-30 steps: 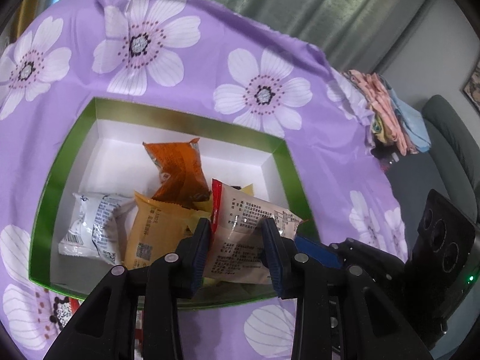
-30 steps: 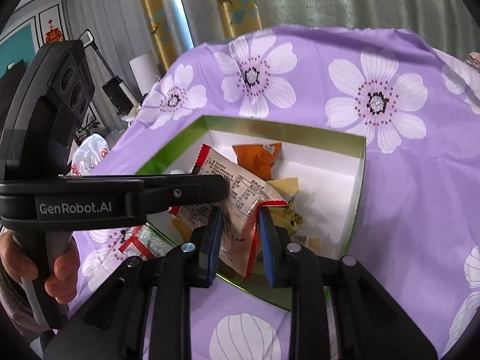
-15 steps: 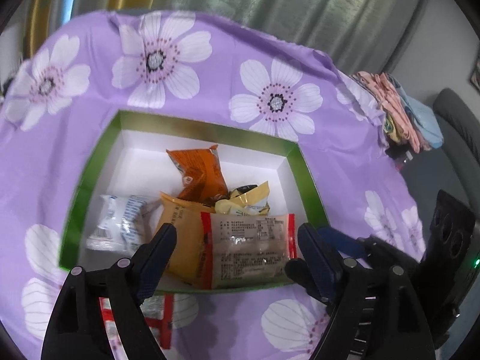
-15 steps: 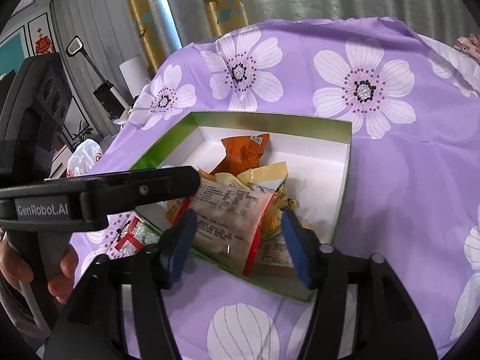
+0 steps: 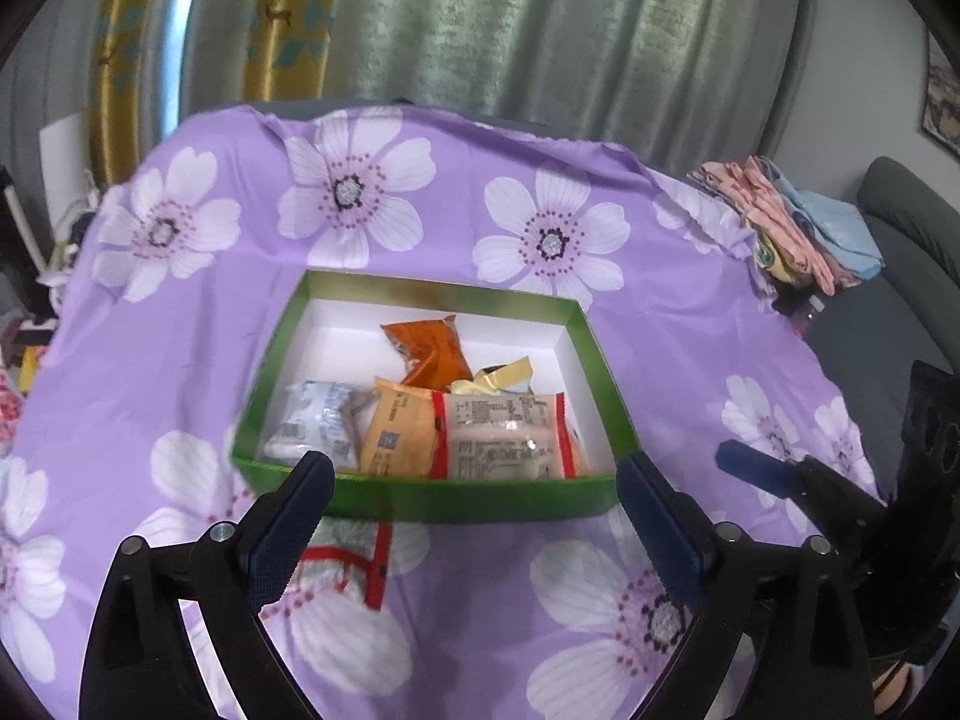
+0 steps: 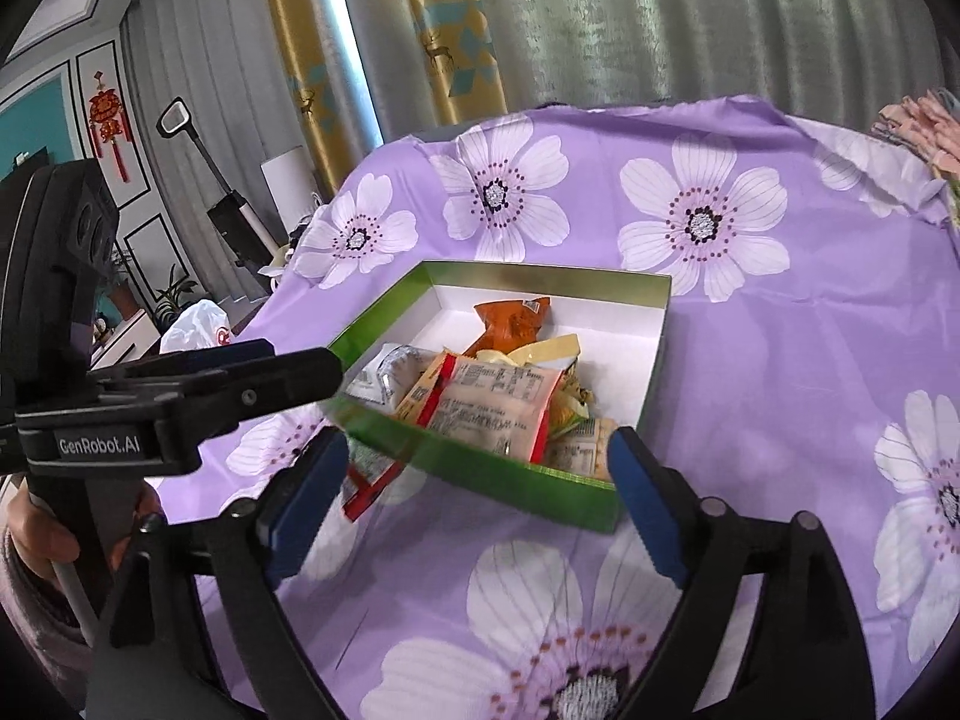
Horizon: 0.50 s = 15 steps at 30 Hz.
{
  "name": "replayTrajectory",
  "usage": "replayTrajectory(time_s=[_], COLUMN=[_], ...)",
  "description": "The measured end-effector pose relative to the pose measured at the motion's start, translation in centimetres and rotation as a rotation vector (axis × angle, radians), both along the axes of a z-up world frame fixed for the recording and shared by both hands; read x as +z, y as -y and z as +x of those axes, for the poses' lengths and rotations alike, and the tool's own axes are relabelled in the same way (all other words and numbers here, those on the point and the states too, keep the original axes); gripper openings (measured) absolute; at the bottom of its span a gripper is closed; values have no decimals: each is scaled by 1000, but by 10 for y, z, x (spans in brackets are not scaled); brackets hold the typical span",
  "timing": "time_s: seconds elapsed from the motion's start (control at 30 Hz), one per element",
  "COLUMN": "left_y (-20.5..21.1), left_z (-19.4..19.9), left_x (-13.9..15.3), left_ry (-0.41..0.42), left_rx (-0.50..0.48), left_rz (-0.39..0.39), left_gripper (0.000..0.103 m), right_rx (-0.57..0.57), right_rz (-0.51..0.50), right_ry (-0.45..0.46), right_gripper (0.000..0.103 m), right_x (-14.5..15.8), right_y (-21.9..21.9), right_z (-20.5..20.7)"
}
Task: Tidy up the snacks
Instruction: 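Open the left gripper and withdraw it from the green box, then move the left gripper toward the red-and-silver snack packet beside the box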
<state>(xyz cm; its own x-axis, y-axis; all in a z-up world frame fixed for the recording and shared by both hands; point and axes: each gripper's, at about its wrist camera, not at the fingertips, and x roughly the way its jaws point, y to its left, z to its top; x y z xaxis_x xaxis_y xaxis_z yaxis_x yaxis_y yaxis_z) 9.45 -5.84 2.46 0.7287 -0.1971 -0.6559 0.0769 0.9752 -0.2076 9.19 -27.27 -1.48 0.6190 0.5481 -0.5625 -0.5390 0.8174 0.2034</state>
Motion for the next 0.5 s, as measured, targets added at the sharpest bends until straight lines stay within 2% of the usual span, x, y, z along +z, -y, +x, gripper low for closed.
replayTrajectory(time_s=[0.1, 0.23, 0.5], left_y=[2, 7, 11], left_z=[-16, -37, -72], left_x=[7, 15, 23], left_ry=[22, 51, 87], left_rx=[6, 1, 2], left_rz=[16, 39, 66], left_gripper=[95, 95, 95], right_rx=[-1, 4, 24], right_rz=[-21, -14, -26], right_ry=[7, 8, 2], right_gripper=[93, 99, 99], right_x=[2, 5, 6], right_y=[2, 5, 3], right_z=[-14, -33, -61])
